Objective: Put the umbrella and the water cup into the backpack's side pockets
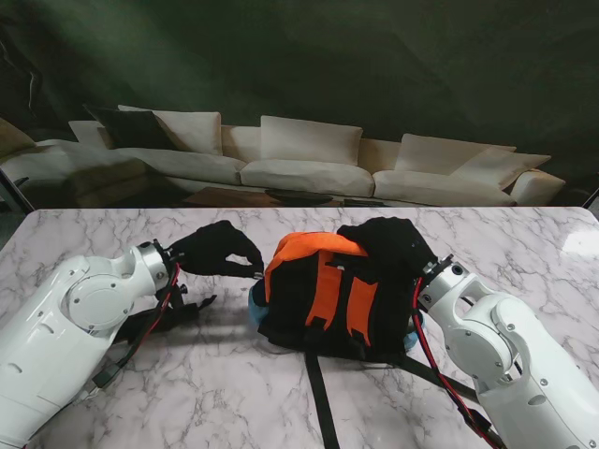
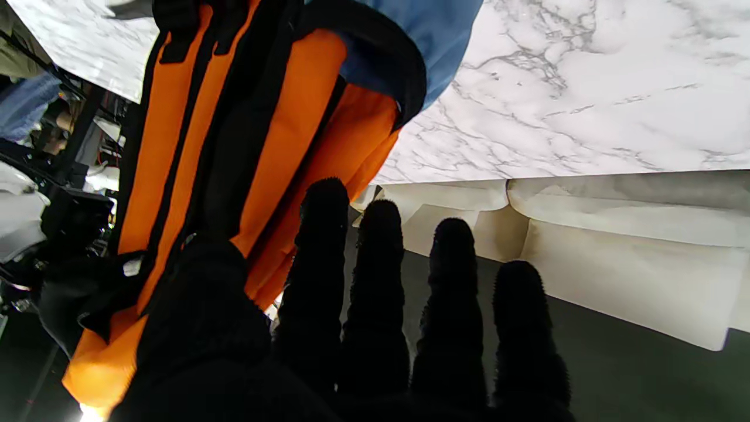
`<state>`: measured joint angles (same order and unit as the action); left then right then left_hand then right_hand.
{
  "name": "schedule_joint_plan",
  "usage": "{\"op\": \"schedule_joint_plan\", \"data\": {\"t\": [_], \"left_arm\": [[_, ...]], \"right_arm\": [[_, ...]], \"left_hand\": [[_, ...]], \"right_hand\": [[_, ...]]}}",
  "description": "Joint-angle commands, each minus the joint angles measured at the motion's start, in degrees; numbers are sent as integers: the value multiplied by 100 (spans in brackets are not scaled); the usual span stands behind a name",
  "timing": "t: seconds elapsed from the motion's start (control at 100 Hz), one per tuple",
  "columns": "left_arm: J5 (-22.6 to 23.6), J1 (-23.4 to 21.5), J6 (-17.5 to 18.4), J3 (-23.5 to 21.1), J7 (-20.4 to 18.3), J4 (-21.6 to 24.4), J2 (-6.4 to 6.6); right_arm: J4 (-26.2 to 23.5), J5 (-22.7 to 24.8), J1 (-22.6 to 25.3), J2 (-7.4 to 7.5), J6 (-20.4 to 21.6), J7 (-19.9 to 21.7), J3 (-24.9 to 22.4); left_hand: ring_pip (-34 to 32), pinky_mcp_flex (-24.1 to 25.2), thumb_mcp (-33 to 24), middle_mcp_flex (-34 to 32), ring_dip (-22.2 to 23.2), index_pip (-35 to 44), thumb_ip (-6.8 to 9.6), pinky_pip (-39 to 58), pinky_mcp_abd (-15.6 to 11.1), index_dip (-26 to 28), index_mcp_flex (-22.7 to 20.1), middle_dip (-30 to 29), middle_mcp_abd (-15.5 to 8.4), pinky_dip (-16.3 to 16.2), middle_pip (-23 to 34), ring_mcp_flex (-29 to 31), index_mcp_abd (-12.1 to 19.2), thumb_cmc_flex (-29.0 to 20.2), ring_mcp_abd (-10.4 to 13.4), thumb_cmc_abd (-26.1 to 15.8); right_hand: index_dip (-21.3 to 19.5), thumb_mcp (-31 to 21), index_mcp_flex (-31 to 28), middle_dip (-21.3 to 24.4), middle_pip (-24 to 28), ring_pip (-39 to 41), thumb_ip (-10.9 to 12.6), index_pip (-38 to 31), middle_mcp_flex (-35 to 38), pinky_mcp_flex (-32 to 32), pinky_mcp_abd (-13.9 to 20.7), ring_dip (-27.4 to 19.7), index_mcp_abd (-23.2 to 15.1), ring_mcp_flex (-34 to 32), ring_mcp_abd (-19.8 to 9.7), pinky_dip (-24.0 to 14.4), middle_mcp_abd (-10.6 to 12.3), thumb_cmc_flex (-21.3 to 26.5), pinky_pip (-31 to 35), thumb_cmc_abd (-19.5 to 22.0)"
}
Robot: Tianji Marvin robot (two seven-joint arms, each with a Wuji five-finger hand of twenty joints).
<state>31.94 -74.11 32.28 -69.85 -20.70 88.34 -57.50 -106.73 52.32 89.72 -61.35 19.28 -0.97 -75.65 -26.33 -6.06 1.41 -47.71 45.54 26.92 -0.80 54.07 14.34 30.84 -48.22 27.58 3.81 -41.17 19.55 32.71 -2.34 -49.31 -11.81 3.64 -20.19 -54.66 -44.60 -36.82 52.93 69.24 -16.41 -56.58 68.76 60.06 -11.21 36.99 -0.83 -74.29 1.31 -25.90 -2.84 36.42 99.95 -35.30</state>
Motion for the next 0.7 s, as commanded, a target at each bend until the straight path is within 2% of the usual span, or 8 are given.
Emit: {"op": "schedule_joint_plan", "data": {"t": [0.0,0.1,0.23,0.33,0.48,0.58,0.64,0.69], "left_arm": [[46,19,46,90,-193,39,-4],[35,45,-24,173,-251,2,2],[34,121,-118,287,-304,-102,6],[53,251,-164,434,-378,-218,18],[23,473,-327,714,-475,-418,19],[-169,592,-410,901,-639,-492,35],[-325,642,-424,995,-746,-511,48],[-436,682,-420,1070,-830,-524,62]], "right_arm": [[26,22,25,3,-18,29,24],[29,21,26,3,-16,29,27],[35,7,25,2,-16,33,31],[43,-3,11,4,-5,51,45],[58,-30,-12,2,7,52,67],[58,-35,-15,4,10,62,70],[54,-29,-10,6,16,72,63],[50,-24,-5,7,21,72,54]], "left_hand": [[-230,124,-5,-249,195,200,-15,-150,192,57,-284,197,-78,-24,218,154,53,6,80,-26],[-500,120,-3,-339,555,495,-18,-75,226,72,-355,479,38,-138,465,173,-51,71,-15,-39],[-517,117,-10,-324,605,542,-16,-31,223,75,-335,512,24,-179,458,146,-47,68,-23,-61],[-429,134,-5,-267,561,373,-17,-37,235,-63,-279,383,-46,-200,247,131,-20,93,4,-70],[-303,209,-2,-50,464,-145,-19,-111,333,-400,-146,-245,-337,-221,-316,120,137,113,8,-74],[-153,206,-5,422,330,-544,-35,-125,355,-543,184,-805,-507,-238,-771,136,217,11,-6,-61],[-56,95,-44,888,216,-818,-47,-107,291,-443,605,-1159,-747,-252,-986,175,481,-435,78,118],[97,59,-59,1282,74,-1141,-39,-99,194,-547,962,-1369,-952,-260,-1089,134,700,-805,172,107]], "right_hand": [[-154,-522,-73,35,13,97,230,-463,-64,8,86,-49,-1174,-115,38,-75,162,737,317,564],[-149,-521,-65,39,13,95,230,-460,-65,3,86,-48,-1174,-115,37,-76,167,736,312,569],[-147,-519,-66,44,10,89,229,-463,-75,-1,82,-49,-1177,-115,35,-78,167,736,309,571],[-144,-514,-55,46,11,83,228,-462,-75,0,81,-51,-1169,-115,31,-80,168,732,308,569],[-141,-514,-50,56,4,77,231,-463,-78,-12,79,-52,-1172,-115,30,-81,174,736,299,575],[-139,-511,-49,60,3,75,231,-464,-77,-12,78,-51,-1179,-116,30,-83,173,738,297,575],[-138,-509,-48,61,4,74,230,-466,-78,-12,78,-51,-1179,-116,30,-84,173,736,297,582],[-138,-510,-50,62,4,71,231,-467,-78,-12,78,-52,-1182,-112,27,-85,173,739,296,578]]}}
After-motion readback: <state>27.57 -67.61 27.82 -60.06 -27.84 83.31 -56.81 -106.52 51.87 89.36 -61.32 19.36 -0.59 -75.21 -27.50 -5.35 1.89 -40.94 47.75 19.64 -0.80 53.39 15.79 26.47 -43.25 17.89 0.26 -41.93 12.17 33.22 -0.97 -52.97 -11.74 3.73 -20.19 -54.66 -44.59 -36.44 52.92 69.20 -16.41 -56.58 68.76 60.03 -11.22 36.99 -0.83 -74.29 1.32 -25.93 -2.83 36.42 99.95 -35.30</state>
